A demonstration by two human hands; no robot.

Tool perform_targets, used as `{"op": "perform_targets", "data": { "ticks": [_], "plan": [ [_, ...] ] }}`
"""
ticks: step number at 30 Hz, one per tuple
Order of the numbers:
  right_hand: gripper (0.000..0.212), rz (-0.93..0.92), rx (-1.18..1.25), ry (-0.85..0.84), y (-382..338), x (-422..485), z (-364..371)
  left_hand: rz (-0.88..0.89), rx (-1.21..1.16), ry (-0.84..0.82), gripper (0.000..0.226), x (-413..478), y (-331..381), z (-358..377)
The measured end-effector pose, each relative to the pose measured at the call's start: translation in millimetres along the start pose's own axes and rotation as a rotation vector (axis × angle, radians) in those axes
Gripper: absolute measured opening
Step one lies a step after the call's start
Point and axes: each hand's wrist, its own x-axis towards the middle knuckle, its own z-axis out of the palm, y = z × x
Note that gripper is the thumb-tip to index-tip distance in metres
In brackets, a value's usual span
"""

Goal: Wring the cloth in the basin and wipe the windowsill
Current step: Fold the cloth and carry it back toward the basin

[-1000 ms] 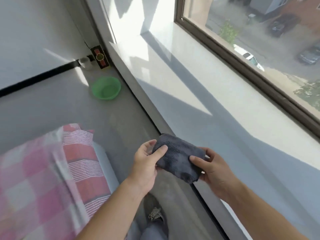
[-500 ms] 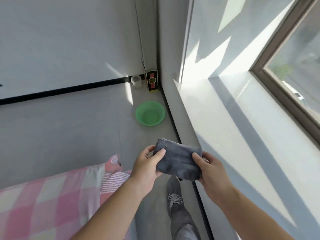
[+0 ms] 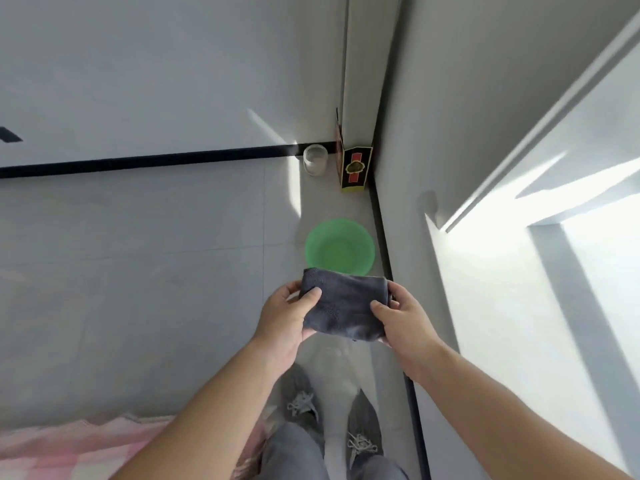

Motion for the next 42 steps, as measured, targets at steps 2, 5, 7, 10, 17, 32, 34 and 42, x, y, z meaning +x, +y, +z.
{"op": "perform_targets", "data": {
  "ticks": [2, 5, 7, 10, 17, 32, 34, 42],
  "plan": [
    [0.03, 0.034, -0.042, 0.056, -11, 38, 20, -0.017, 0.025, -0.001, 0.026, 42, 21, -6],
    [0.022, 0.086, -0.085, 0.125, -24, 91, 44, -0.051, 0.102, -0.034, 0.024, 103, 49, -12],
    [0.018, 0.109, -0.057, 0.163, -30, 128, 57, -0.054, 0.188, -0.057, 0.022, 146, 68, -15],
    [0.017, 0.139, -0.006, 0.204, -33, 178, 75, -0.061, 0.321, -0.078, 0.018, 207, 90, -19],
    [0.02, 0.182, 0.138, 0.281, -18, 299, 91, -0.063, 0.572, -0.102, 0.014, 344, 110, 1],
    [0.028, 0.439, 0.219, 0.652, 125, 501, 95, -0.213, 1.005, -0.309, 0.024, 603, -4, 10],
    [0.029, 0.453, 0.226, 0.699, 149, 525, 94, -0.229, 1.044, -0.357, 0.024, 634, -28, 10],
    [0.023, 0.44, 0.32, 0.889, 248, 628, 100, -0.211, 1.164, -0.476, 0.041, 745, -121, 14]
  ]
}}
